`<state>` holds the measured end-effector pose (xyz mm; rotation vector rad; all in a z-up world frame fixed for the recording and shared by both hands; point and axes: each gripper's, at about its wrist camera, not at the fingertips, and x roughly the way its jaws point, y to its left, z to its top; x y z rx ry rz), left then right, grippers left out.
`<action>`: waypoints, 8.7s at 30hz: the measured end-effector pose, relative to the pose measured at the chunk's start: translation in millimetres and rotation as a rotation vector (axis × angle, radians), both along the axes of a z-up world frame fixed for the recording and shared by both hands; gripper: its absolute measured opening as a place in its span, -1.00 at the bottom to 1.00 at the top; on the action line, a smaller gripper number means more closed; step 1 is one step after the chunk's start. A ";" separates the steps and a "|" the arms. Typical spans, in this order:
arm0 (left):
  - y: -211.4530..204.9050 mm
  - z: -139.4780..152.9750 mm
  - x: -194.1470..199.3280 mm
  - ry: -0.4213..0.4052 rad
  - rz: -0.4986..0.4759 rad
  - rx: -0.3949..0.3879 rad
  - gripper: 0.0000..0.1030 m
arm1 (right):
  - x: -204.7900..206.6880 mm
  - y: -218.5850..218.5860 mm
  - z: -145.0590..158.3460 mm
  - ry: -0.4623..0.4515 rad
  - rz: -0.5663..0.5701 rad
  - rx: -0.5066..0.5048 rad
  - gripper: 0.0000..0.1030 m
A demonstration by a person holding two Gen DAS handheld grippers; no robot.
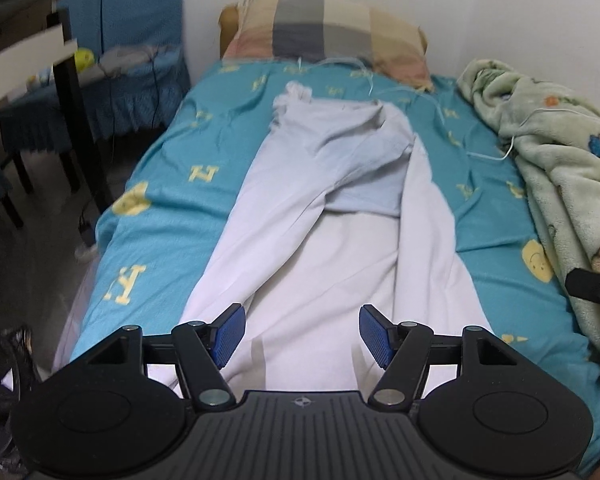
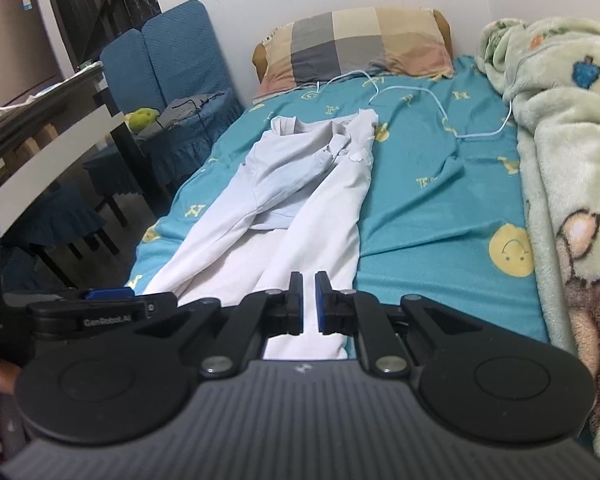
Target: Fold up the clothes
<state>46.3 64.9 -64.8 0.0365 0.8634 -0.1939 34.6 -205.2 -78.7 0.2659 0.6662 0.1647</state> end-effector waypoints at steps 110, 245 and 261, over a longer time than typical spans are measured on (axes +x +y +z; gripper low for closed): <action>4.5 -46.0 5.9 0.580 -0.118 -0.108 -0.83 | -13.4 -7.3 -87.0 0.516 0.117 0.305 -0.90; 45.3 -104.7 -6.0 0.504 0.329 -0.871 0.35 | -5.5 -80.5 -99.7 0.388 -0.312 0.725 -0.80; 57.5 -88.7 -18.7 0.370 0.375 -0.931 -0.74 | -9.1 -83.9 -83.7 0.295 -0.283 0.742 -0.81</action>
